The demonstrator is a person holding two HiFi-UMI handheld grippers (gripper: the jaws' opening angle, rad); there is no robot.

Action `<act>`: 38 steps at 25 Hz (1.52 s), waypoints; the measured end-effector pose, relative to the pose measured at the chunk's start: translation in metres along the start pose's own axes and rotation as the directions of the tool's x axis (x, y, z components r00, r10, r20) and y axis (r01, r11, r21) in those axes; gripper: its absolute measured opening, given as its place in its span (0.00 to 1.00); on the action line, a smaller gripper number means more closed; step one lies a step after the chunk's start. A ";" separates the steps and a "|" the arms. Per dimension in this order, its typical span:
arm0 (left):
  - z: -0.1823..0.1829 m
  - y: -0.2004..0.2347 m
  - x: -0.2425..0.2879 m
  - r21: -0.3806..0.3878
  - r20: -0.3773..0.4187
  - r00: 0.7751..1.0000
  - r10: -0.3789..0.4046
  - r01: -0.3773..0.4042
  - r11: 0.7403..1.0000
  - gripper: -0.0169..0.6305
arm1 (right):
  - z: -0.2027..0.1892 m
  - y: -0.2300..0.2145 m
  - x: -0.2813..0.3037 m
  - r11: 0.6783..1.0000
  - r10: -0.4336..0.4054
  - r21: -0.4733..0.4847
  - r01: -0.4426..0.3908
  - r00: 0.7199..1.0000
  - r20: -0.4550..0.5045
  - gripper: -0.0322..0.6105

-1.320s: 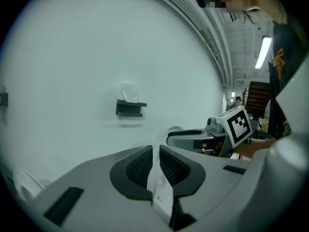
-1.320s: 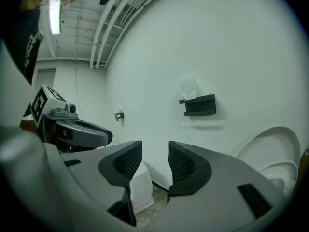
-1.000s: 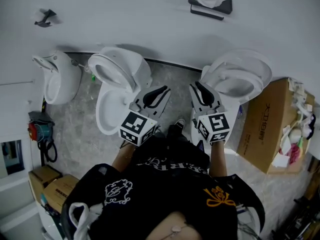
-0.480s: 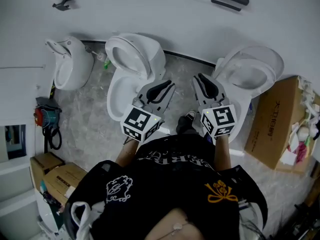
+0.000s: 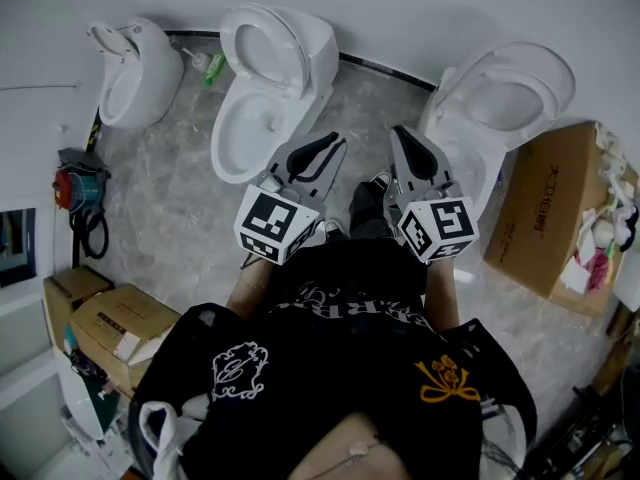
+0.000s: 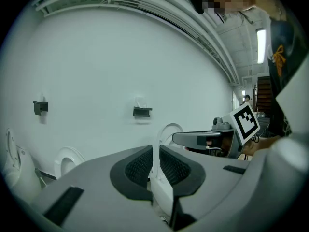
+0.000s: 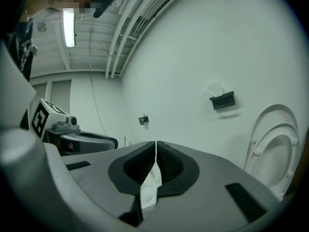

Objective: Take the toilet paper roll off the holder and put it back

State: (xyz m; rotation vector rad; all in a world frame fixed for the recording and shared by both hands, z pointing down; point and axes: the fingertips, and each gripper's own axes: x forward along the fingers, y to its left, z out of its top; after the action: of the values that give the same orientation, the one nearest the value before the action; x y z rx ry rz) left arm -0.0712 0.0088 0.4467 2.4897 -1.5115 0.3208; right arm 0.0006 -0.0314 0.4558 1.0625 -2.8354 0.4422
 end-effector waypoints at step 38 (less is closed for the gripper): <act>-0.019 -0.080 -0.072 0.027 0.090 0.994 -0.064 0.062 0.998 0.10 | -0.031 0.075 -0.080 0.993 0.022 -0.117 -0.031 0.997 -0.075 0.06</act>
State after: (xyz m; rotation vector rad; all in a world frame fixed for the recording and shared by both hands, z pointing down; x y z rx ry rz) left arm -0.0342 0.1113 0.4384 2.5974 -1.4660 0.2197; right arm 0.0109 0.0820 0.4537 0.9675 -2.7748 0.3044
